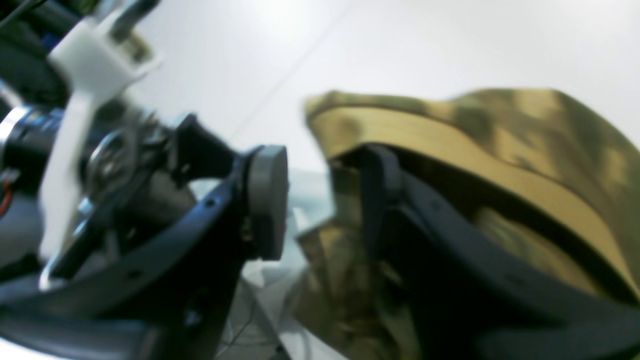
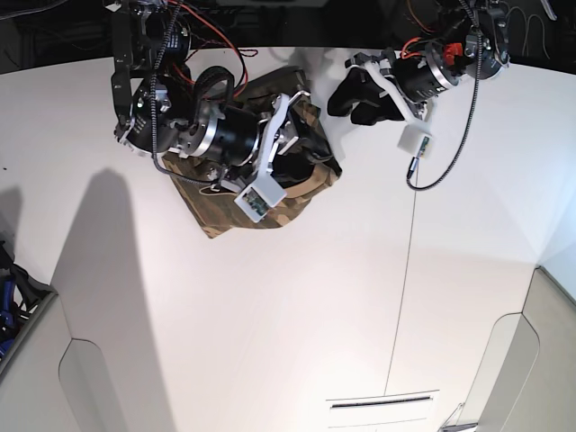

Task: Fold the T-shirt properly
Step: 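Lift the right-held end and fold it over onto the left-held fold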

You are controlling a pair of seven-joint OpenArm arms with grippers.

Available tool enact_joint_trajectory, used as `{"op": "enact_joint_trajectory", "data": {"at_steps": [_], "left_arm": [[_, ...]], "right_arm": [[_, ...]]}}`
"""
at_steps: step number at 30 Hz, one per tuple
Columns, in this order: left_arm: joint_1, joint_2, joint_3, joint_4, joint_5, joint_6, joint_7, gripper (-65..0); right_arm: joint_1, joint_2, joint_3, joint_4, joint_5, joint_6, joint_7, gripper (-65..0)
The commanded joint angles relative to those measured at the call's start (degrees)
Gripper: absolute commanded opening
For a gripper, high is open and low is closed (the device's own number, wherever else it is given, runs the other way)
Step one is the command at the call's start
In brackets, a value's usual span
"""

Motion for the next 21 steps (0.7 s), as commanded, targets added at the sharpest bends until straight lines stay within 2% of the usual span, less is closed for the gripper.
{"op": "enact_joint_trajectory", "data": {"at_steps": [1,7,12,14,21], "left_arm": [[-0.1,-0.2,-1.0,1.0,-2.0,-0.7,-0.3,-30.4],[-0.1,-0.2,-4.6,1.0,-6.9,-2.4,2.0,-30.4],[-0.1,-0.2,-4.8,1.0,-7.6,-3.0,2.2,-30.4],[0.0,-0.2,-4.8,1.0,-7.5,-3.0,2.3,-30.4],[0.5,-4.1,-6.0,1.1,-9.2,-3.2,2.3,-30.4]], "right_arm": [[0.5,-0.2,-1.3,0.9,2.3,0.2,1.3,-41.0],[0.6,-0.7,-9.0,0.9,4.5,0.2,1.3,-41.0],[0.6,-1.9,-14.5,0.9,4.4,0.2,1.2,-41.0],[0.6,-2.3,-15.4,0.9,4.4,0.2,1.2,-41.0],[2.6,-3.4,-14.1,1.0,1.7,0.2,1.3,-41.0]]}}
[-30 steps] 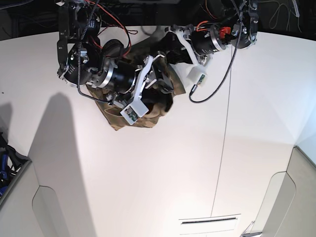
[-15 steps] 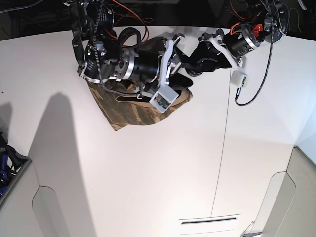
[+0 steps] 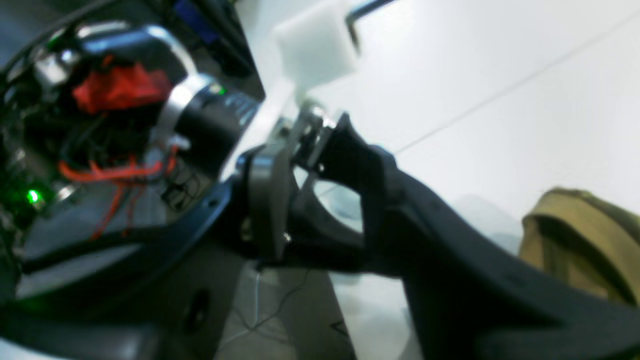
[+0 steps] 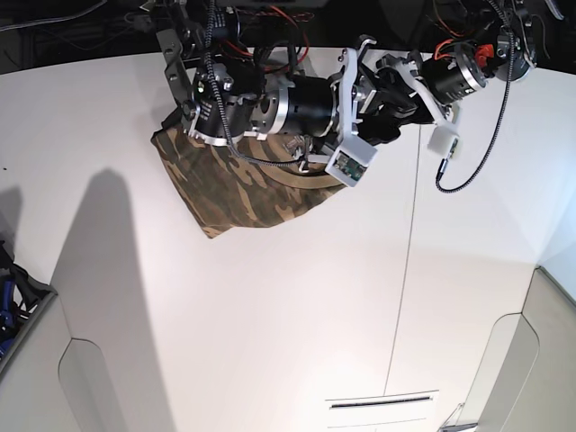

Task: Fold the T-shirt properly
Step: 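Lift the right-held end and fold it over onto the left-held fold, then press and square the folded bundle with both grippers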

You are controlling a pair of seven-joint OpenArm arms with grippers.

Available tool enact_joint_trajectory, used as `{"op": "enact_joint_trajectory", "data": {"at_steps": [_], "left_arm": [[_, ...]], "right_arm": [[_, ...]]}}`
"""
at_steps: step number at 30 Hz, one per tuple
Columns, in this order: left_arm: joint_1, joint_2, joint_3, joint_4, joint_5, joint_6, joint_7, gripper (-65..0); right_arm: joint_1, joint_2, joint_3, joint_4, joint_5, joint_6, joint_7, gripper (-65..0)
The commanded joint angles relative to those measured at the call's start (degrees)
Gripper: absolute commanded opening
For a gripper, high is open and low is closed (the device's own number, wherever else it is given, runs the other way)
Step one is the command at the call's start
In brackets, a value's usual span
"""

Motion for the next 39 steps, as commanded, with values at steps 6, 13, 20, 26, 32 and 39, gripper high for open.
{"op": "enact_joint_trajectory", "data": {"at_steps": [6,13,20,26,32,39], "left_arm": [[1.1,-1.0,-0.7,1.1,-7.7,-2.1,-1.0,-31.0],[1.4,-1.0,1.4,1.1,-12.8,-2.1,0.3,-56.7],[1.4,-1.0,12.7,1.1,-12.0,-2.1,-0.1,-59.3],[1.1,-0.9,22.1,1.0,-4.2,-2.1,-5.6,-59.3],[0.1,0.2,26.9,0.9,3.6,-2.1,-10.4,-59.2],[-2.4,1.2,26.9,-4.3,7.3,-2.1,-11.7,-59.2]], "right_arm": [[4.8,-0.3,7.0,1.0,-1.4,0.2,2.0,-46.2],[7.5,0.2,18.6,1.0,-5.7,0.2,5.6,-65.0],[9.1,3.7,28.0,-0.7,-5.8,0.2,9.7,-65.0],[12.1,5.0,31.1,-7.7,-5.7,0.2,11.8,-65.0],[18.1,5.4,31.1,-22.1,-5.7,0.5,16.2,-65.0],[23.0,5.4,31.0,-37.9,-5.7,1.1,16.9,-65.0]]}}
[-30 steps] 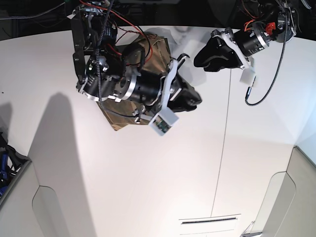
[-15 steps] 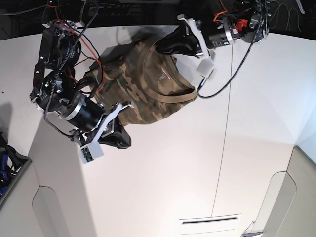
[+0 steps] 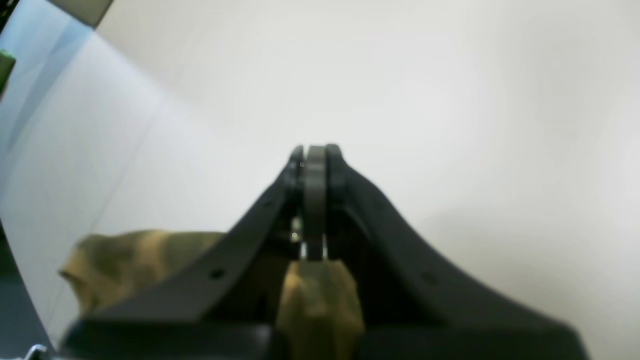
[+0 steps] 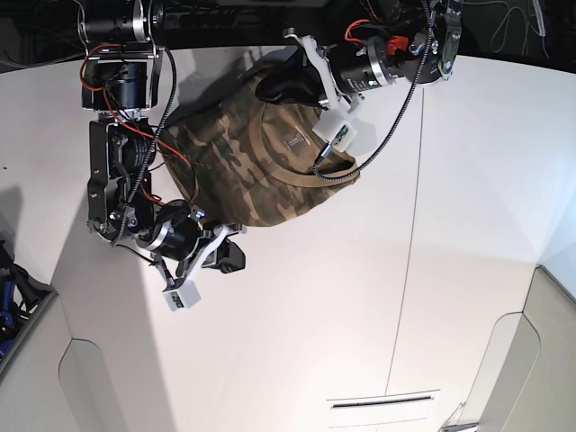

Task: Fold the T-shirt properly
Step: 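Press and square the folded bundle with both grippers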

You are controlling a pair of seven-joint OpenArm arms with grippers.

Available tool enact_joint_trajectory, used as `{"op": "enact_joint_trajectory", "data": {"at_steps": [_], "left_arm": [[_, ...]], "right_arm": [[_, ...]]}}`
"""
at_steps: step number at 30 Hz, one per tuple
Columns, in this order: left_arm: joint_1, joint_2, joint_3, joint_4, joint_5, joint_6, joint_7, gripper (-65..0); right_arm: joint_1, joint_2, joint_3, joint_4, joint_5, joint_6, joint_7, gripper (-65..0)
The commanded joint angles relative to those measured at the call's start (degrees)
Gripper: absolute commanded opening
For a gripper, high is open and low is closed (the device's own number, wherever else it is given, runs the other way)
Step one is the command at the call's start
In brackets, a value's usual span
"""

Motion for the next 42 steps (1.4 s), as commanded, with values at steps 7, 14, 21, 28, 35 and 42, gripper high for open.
{"op": "enact_joint_trajectory", "data": {"at_steps": [7,14,21,28,35,42], "left_arm": [[-5.1,0.0,0.0,-9.0,0.2,-0.7,-0.8,-59.2],[-9.7,-0.8,-0.1,-10.2,8.2,-0.7,-0.9,-59.2],[-14.8,-3.0,-0.2,-10.2,15.3,2.1,-3.8,-59.2],[-19.5,-3.1,-0.2,-12.0,23.9,8.3,-8.9,-59.2],[-26.6,-3.0,-0.2,-20.9,24.0,8.7,-11.2,-59.2],[-32.0,-3.0,-0.2,-25.8,23.9,10.4,-12.7,-59.2]], "right_arm": [[1.0,1.1,0.0,-3.7,1.0,1.2,0.0,-65.0],[1.0,4.5,0.0,-3.6,5.9,1.2,-6.2,-65.0],[0.5,7.8,0.3,-3.5,12.7,1.8,-10.8,-65.0],[-5.1,9.7,2.8,-1.4,17.7,1.8,-11.9,-65.0],[-14.0,9.3,4.2,6.4,24.7,2.2,-12.5,-65.0],[-21.1,4.3,4.2,15.5,24.2,2.2,-12.8,-65.0]]}}
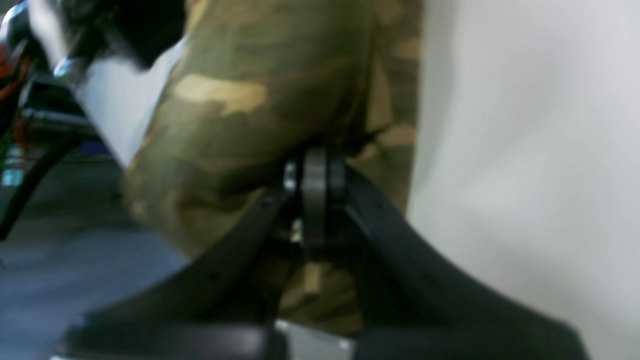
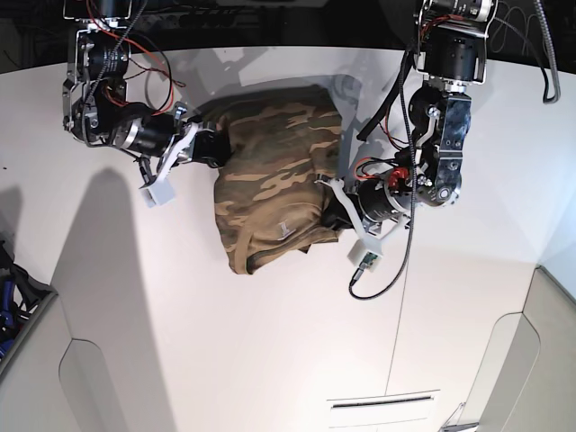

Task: Fold the T-shirt properly
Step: 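Press and square the folded bundle with both grippers, then open both grippers and lift them away from the folded shirt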

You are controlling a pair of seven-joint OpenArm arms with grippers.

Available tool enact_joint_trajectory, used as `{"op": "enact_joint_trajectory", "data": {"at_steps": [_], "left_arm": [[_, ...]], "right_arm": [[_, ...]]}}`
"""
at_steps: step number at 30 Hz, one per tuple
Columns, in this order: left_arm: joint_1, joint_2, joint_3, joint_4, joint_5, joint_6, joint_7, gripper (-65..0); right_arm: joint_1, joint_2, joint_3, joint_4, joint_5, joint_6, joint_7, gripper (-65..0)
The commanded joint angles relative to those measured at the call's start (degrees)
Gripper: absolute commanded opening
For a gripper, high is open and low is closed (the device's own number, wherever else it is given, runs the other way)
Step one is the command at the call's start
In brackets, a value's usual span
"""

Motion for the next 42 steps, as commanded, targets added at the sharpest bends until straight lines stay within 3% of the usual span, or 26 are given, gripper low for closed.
{"op": "enact_joint_trajectory", "data": {"at_steps": [1,6,12,17,22,25,33,42], "left_arm": [[-1.9,-0.1,-0.1,0.2,-0.2,0.2,-0.9,-59.2],[-4.9,0.0,-0.1,-0.7,-0.1,0.2,-0.8,-59.2],[-6.3,-0.6,-0.1,1.2,-0.5,1.2,0.2,-59.2],[-5.4,-3.9,-0.1,7.2,-5.5,1.5,5.1,-59.2],[0.1,-8.1,-0.1,17.6,-8.2,1.5,5.9,-59.3],[5.2,-10.0,-0.2,24.9,-9.1,1.5,5.9,-59.3],[14.7,-10.0,-0.2,32.2,-8.6,1.5,5.6,-59.3],[17.3,-9.4,-0.2,28.5,-5.1,1.4,-0.2,-59.2]], "right_arm": [[0.4,-1.0,0.1,1.6,1.7,0.6,0.9,-65.0],[0.3,-5.2,0.1,1.8,1.5,0.6,0.1,-65.0],[0.3,-5.7,0.3,2.0,-2.3,0.6,0.0,-65.0],[0.3,-5.7,1.8,4.5,-2.6,0.6,-2.1,-65.0],[0.3,-5.7,4.7,11.4,-1.7,0.6,-4.4,-65.0],[0.3,-5.7,6.3,16.8,2.6,0.6,-6.6,-65.0],[0.2,-7.3,3.1,18.6,6.8,1.6,-6.4,-65.0],[0.8,-7.2,-6.6,13.2,-9.4,1.5,3.9,-65.0]]}}
